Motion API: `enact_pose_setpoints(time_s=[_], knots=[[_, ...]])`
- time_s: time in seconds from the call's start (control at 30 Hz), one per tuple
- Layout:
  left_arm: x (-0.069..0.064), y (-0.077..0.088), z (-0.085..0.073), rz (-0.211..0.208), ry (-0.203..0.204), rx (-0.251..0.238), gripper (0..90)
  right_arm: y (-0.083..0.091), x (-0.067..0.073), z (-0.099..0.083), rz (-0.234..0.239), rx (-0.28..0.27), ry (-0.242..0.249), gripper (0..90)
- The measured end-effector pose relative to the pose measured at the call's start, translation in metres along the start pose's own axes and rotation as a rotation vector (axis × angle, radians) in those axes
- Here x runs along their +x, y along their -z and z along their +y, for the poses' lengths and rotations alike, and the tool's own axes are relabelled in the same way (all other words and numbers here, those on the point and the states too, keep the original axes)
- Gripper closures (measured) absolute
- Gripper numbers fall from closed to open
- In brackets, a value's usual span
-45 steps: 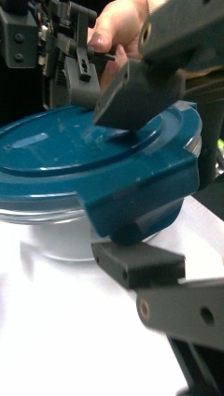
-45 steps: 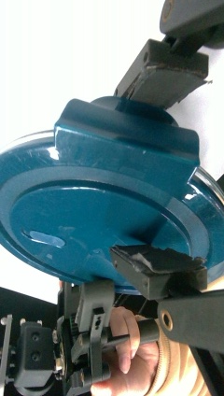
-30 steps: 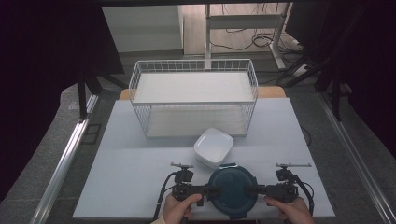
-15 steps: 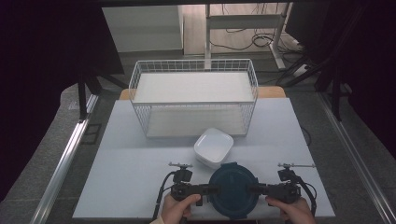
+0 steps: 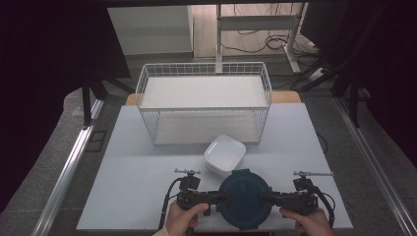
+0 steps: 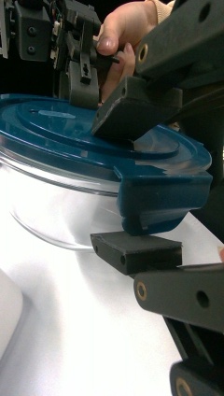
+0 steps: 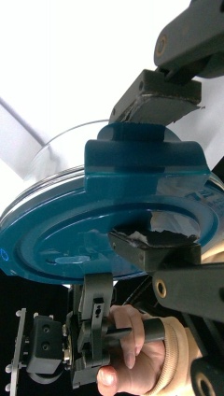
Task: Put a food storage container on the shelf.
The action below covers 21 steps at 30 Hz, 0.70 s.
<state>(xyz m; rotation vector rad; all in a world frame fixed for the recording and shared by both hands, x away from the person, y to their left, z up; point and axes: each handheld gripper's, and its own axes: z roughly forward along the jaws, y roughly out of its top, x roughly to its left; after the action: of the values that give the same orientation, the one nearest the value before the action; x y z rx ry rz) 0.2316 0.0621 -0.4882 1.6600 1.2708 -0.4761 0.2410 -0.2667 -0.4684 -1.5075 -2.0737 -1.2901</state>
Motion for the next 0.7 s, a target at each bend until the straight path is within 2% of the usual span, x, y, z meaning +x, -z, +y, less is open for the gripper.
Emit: enact_pose_setpoints(time_s=[0.13, 0.3, 0.5, 0.7], knots=[[-0.002, 0.005, 0.005, 0.002, -0.024, 0.003, 42.9, 0.001, 0.005, 0.002, 0.000, -0.008, 0.013, 41.0], [-0.005, 0.010, 0.013, -0.002, -0.030, 0.001, 42.9, 0.002, 0.010, 0.008, -0.001, -0.023, 0.023, 41.1], [-0.011, 0.022, 0.028, 0.017, -0.052, -0.003, 42.9, 0.002, 0.018, 0.021, 0.010, -0.038, 0.037, 41.1], [-0.014, 0.033, 0.042, 0.021, -0.054, -0.014, 43.0, 0.000, 0.027, 0.038, 0.016, -0.040, 0.055, 41.1]])
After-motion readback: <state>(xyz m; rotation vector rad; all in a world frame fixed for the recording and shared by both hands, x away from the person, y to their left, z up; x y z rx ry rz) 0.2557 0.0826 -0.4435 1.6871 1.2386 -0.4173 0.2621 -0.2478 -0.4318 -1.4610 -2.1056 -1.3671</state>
